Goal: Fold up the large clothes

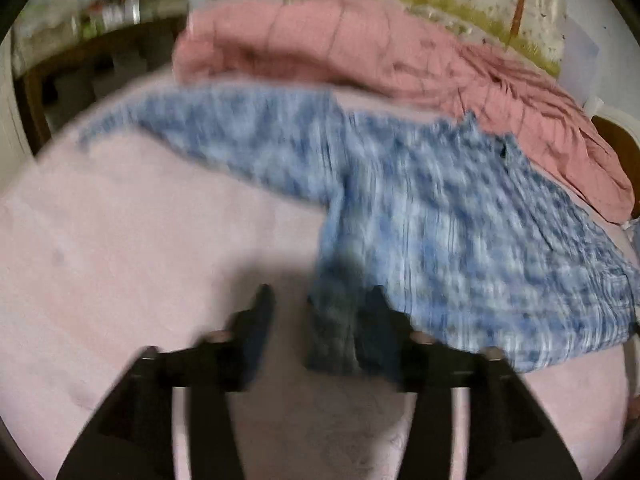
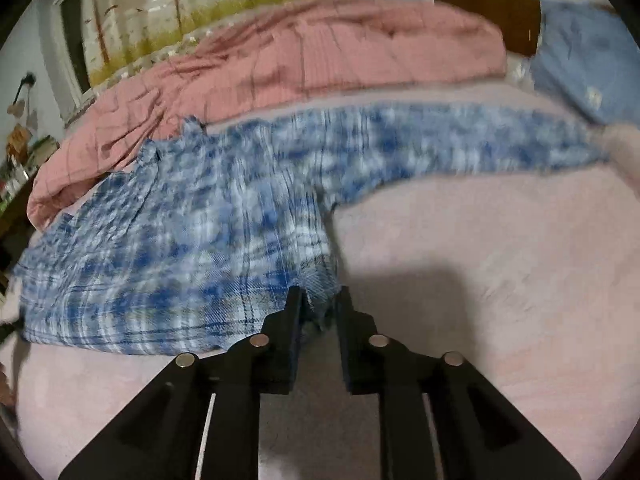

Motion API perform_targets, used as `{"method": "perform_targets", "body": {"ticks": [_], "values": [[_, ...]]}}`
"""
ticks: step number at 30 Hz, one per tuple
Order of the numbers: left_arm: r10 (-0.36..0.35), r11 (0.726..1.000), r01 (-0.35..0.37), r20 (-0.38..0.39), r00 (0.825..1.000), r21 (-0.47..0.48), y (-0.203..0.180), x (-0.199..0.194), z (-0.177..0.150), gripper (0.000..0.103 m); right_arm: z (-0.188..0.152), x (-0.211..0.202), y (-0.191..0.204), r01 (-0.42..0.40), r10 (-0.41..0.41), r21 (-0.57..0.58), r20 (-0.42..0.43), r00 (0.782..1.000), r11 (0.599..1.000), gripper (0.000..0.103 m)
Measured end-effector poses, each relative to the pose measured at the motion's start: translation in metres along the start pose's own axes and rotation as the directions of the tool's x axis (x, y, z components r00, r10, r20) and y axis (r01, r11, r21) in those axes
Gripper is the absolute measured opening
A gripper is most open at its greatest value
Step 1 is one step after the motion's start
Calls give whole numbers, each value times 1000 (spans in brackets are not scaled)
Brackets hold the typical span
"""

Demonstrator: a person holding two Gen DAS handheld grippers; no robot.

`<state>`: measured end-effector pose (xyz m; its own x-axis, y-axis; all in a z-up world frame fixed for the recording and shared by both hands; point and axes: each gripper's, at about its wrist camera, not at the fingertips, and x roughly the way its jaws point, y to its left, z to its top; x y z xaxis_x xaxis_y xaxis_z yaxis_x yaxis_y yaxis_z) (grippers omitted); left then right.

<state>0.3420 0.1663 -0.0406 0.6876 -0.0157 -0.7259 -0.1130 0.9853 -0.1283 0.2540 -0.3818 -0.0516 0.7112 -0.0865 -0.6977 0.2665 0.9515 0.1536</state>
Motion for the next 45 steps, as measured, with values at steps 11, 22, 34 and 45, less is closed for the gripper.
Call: {"method": "perform_targets", "body": {"ticks": [11,22,34,45], "values": [[23,995,-48,266,964,90,16,-70,124,81,81,-90,67,58,-37,-74,264,964,996,88],[-140,990,118,386,912,82,-24,-32,205,98,166,-51,207,-126,119,2,301,946,992,94],[2,1000,-5,387,922,8,64,22,192,103,152,19,259,-66,76,-43,278,958,997,97],[20,927,87,280,960,-366,235,80,187,102,139,73,271,-27,42,-90,171,984,996,97]]}}
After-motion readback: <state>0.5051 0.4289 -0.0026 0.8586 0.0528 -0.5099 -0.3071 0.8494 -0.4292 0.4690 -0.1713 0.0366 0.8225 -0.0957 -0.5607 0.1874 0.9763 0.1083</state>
